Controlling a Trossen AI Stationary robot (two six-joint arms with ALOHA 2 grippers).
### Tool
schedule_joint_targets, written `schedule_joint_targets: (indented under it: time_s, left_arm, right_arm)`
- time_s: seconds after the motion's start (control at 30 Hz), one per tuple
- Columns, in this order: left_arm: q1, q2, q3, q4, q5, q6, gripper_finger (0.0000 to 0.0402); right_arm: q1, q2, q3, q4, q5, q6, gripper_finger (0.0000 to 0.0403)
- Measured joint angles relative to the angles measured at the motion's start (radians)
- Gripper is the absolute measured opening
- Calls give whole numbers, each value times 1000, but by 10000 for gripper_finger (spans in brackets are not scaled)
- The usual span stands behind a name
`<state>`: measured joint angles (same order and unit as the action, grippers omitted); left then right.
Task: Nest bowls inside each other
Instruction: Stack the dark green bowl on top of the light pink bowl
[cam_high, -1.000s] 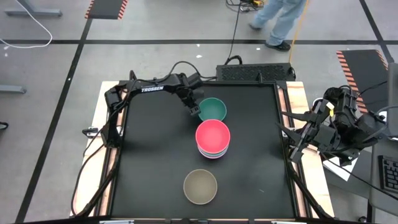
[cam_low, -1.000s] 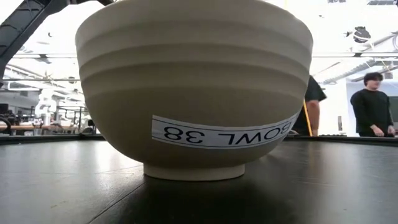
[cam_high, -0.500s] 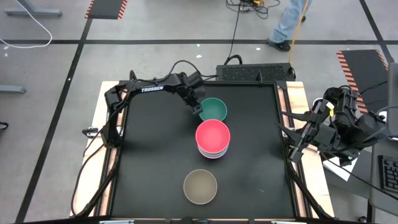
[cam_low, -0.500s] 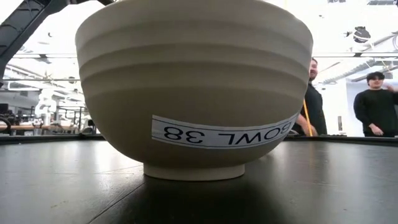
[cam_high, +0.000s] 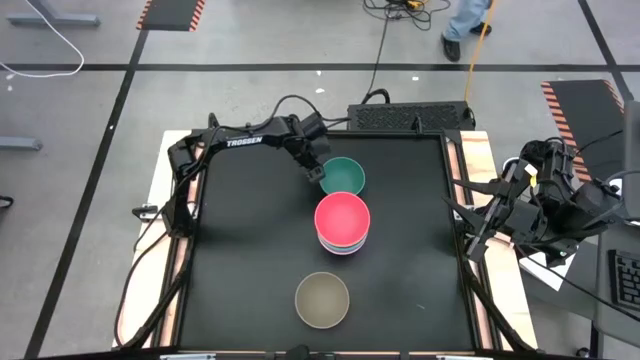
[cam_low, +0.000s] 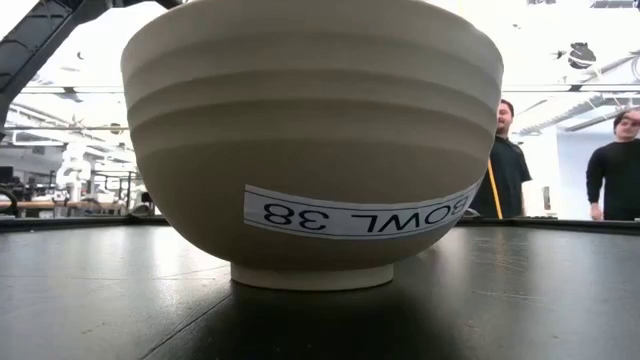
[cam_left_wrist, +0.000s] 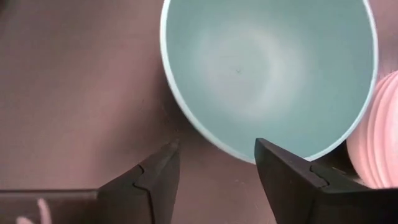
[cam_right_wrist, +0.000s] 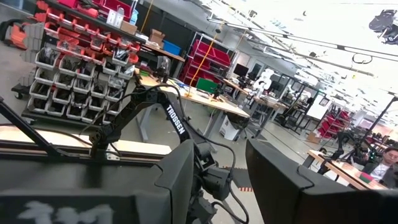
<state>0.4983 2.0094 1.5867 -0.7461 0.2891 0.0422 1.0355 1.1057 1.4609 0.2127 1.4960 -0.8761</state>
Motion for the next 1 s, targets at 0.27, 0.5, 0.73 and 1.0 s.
schedule_joint_targets:
  time_s: [0.27,0.5,0.73,1.0]
  left_arm:
    - [-3,0,-6,-8,20,6,141]
    - [-3,0,-6,10,6,30,128]
    - [-2,-58,51,-50,-43,146,169]
    - [-5,-295,125,-74,-29,182,222]
  right_arm:
    - [0,0,0,0,0,0,141]
    - [0,0,0,0,4,1,141]
    - [-7,-9,0,-19,76,77,142]
    - [-64,-62,-47,-23,75,81,155]
